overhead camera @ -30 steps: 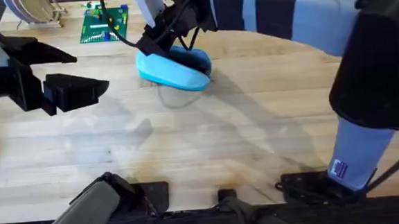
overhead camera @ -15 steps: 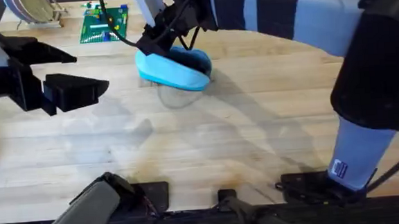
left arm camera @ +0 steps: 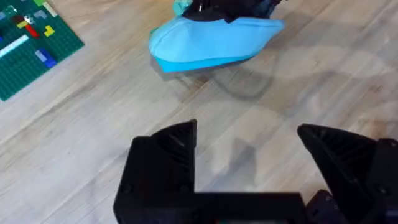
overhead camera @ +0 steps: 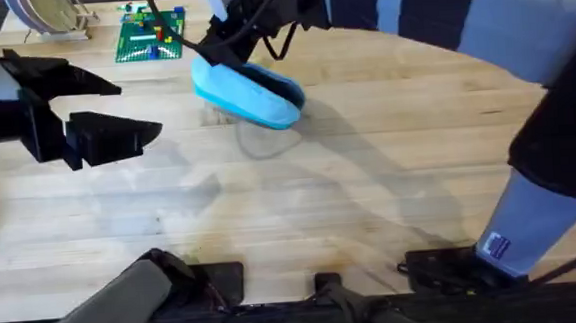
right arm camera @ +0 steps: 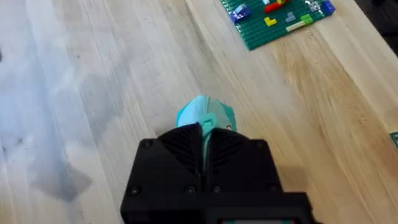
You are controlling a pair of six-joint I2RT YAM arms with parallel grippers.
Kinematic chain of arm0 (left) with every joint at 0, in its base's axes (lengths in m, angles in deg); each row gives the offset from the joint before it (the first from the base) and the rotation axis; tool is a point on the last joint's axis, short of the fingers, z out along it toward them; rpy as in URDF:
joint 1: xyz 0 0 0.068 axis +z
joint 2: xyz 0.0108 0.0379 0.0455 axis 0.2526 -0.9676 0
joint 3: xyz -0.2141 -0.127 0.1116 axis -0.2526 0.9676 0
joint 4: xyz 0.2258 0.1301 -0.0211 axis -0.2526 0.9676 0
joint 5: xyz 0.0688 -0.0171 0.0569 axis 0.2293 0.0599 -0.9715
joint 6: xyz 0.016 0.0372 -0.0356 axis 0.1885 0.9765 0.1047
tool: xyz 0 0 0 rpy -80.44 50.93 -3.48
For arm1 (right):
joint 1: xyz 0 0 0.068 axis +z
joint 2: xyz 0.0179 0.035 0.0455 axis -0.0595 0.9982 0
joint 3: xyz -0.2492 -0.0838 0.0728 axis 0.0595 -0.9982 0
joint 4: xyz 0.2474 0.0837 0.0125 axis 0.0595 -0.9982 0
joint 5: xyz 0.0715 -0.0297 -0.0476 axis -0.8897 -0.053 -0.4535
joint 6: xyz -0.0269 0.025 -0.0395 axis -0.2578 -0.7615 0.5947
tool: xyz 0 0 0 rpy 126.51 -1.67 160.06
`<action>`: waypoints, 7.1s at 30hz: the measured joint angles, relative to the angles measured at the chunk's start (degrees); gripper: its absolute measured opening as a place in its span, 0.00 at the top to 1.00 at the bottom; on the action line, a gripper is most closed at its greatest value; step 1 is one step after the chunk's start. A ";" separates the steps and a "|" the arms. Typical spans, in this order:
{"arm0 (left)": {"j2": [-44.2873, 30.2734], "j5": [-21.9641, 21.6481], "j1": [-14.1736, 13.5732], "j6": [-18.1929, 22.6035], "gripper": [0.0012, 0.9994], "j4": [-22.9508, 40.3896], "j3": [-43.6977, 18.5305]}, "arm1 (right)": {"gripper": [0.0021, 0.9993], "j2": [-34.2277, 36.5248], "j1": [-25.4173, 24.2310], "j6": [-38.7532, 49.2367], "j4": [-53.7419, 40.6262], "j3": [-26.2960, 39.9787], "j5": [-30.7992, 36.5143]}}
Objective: Unzip the bag, pick up the pens from the table one at a time and place them inside, then zip the bag closed.
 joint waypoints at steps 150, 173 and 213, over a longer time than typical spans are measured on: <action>-44.12 25.52 -16.72 34.58 0.01 -17.00 -0.37 | 0.97 -0.46 0.62 -0.01 -7.40 0.02 -0.63; -44.12 25.61 -16.29 34.58 0.96 -17.42 -0.68 | 0.97 -0.46 0.95 0.00 -8.03 0.02 -1.33; -44.12 27.38 -18.33 34.58 0.96 -17.38 -0.68 | 0.97 -0.46 -3.71 -0.04 -13.55 0.90 -5.63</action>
